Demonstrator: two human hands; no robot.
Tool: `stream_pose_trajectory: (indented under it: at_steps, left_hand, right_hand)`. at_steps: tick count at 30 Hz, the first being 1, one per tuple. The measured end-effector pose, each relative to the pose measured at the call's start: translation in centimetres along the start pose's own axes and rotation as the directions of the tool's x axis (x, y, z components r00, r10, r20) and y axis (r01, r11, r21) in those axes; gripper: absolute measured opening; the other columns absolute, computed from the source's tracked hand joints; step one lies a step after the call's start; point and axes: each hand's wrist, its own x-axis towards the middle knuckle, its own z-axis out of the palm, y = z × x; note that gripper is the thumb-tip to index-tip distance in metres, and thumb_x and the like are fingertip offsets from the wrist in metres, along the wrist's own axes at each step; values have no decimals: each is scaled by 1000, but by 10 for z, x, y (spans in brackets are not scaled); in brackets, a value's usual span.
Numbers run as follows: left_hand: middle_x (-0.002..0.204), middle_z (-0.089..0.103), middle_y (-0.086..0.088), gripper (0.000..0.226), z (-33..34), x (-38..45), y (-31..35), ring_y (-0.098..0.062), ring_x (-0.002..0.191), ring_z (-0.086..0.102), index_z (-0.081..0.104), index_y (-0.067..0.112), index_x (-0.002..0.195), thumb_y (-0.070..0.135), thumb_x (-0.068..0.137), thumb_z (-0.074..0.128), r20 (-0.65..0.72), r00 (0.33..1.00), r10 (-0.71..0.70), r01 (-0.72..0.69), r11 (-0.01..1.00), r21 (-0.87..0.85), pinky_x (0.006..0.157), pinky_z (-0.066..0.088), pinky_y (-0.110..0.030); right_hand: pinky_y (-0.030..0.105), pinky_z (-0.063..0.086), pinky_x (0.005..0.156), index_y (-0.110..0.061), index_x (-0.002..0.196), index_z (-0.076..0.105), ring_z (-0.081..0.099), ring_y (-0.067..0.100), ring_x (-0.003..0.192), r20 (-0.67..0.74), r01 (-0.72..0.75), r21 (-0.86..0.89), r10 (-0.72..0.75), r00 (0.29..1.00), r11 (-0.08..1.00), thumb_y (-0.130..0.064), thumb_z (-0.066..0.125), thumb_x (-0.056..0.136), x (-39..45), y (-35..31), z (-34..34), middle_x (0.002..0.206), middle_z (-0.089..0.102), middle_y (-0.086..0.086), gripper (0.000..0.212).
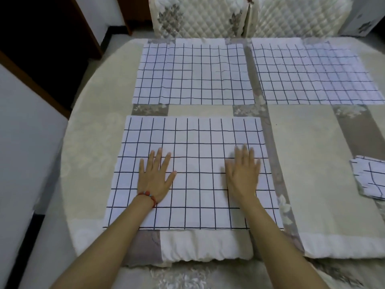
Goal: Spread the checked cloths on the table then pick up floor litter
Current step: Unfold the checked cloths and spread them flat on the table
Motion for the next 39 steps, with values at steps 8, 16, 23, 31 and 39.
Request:
stream_pose_trajectory:
  at_steps: [8,16,23,31,39]
  left_hand:
    - [148,-25,10,61,5,3,-2,-13,138,-24,-29,40,132,65,81,-6,-21,1000,-5,6,999,38,114,-14,-44]
    - [149,-25,9,65,4,1,-2,-14,139,-24,-27,39,134,67,76,-18,-26,1000,-10,11,999,32,115,-13,-45]
    - [149,-23,10,70,2,3,-2,-15,140,-22,-21,38,137,72,75,-14,-25,999,-32,32,999,12,116,-11,-45]
    - [157,-7,-15,71,-14,33,1,-33,144,-9,2,15,147,56,91,20,-41,883,-468,461,879,-122,116,-4,-56]
    - [158,-7,3,59,-14,93,16,-19,146,-8,-3,31,146,53,94,16,49,994,101,-103,994,39,116,-7,-47]
  right_hand:
    - [38,-8,117,-31,147,10,-5,14,146,240,460,6,-448,861,888,-48,22,96,57,-33,26,159,0,-6,55]
    - [47,-1,117,-16,147,15,1,26,146,85,103,-27,-100,991,994,-36,28,98,43,-15,6,158,6,10,54]
    - [35,-14,116,-34,146,0,-15,9,143,174,227,-9,-222,959,974,-51,20,95,-24,-19,30,153,-14,-12,57]
    - [36,-10,118,-30,147,4,-9,11,145,129,37,-45,-31,991,998,-49,14,90,-29,17,12,158,-6,-8,61]
    - [34,-12,117,-31,147,4,-16,4,139,97,35,-39,-31,995,999,-55,3,84,-28,18,15,158,-5,-10,67]
